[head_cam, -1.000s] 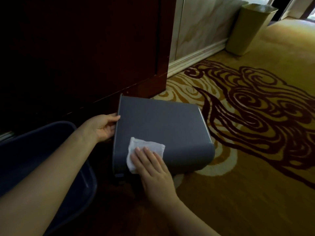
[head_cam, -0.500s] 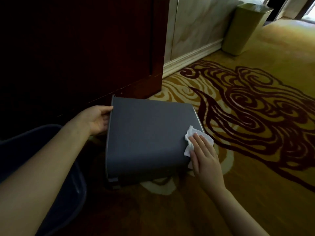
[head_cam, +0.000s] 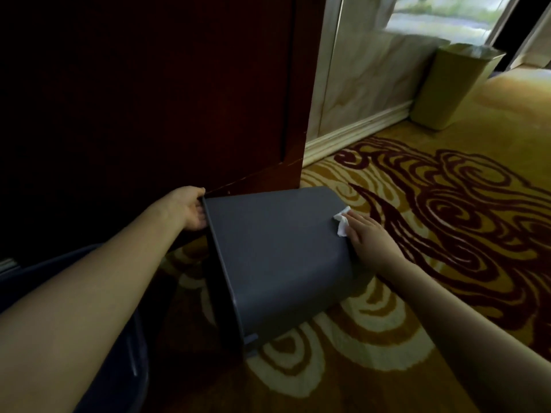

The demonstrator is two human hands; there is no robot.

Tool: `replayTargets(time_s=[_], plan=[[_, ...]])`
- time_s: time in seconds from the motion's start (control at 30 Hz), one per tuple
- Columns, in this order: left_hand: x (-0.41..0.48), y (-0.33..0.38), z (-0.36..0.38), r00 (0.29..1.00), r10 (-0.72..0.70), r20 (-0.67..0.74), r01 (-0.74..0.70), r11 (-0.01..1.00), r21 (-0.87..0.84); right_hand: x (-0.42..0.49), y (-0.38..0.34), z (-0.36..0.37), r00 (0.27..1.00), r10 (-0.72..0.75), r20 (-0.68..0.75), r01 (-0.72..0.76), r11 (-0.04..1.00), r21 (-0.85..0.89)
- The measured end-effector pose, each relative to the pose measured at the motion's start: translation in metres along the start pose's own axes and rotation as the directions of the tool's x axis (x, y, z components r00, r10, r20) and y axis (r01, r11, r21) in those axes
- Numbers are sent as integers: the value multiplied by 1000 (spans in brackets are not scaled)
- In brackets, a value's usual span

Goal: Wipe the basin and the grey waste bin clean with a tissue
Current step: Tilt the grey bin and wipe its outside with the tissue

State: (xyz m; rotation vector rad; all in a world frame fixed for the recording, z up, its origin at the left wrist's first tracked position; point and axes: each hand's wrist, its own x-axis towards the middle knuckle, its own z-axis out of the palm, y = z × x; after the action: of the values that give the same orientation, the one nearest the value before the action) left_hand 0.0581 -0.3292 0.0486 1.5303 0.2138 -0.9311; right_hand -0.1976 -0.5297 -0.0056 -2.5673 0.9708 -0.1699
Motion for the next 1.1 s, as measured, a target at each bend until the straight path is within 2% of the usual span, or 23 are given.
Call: replayTargets(time_s=[0.1,0.3,0.43,0.53,0.63,0.8,0.97,1.03,1.1], plan=[[6,2,5,999,-23,-37,21,998,-59,20,-3,-7,999,-2,39,2,1000,5],[20,2,13,992,0,-123,-4,999,-32,16,4,-7,999,-34,-10,34,999,14],[2,-1,19,995,89,-51,-95,988,-125,-1,13,-14,969,-69,-236,50,995,-85],[-25,-2,22,976,215,32,-207,963,-174,-15,10,-16,912,132,-388,-92,988,120],[-49,-9,17,929,354,107,-324,919,-225,-26,-3,-21,844,332,-421,-172,911,374],[-70,-25,-7,845,500,190,-475,865,-164,-43,-57,-34,799,381,-465,-41,806,590],[-84,-46,-43,822,483,301,-479,873,-91,-57,-128,-35,790,351,-502,141,693,707],[-89,-55,-57,828,423,369,-424,902,-81,-61,-156,-32,822,300,-484,183,665,724],[-91,-65,-69,821,355,447,-351,932,-95,-68,-183,-23,880,124,-458,238,718,654]])
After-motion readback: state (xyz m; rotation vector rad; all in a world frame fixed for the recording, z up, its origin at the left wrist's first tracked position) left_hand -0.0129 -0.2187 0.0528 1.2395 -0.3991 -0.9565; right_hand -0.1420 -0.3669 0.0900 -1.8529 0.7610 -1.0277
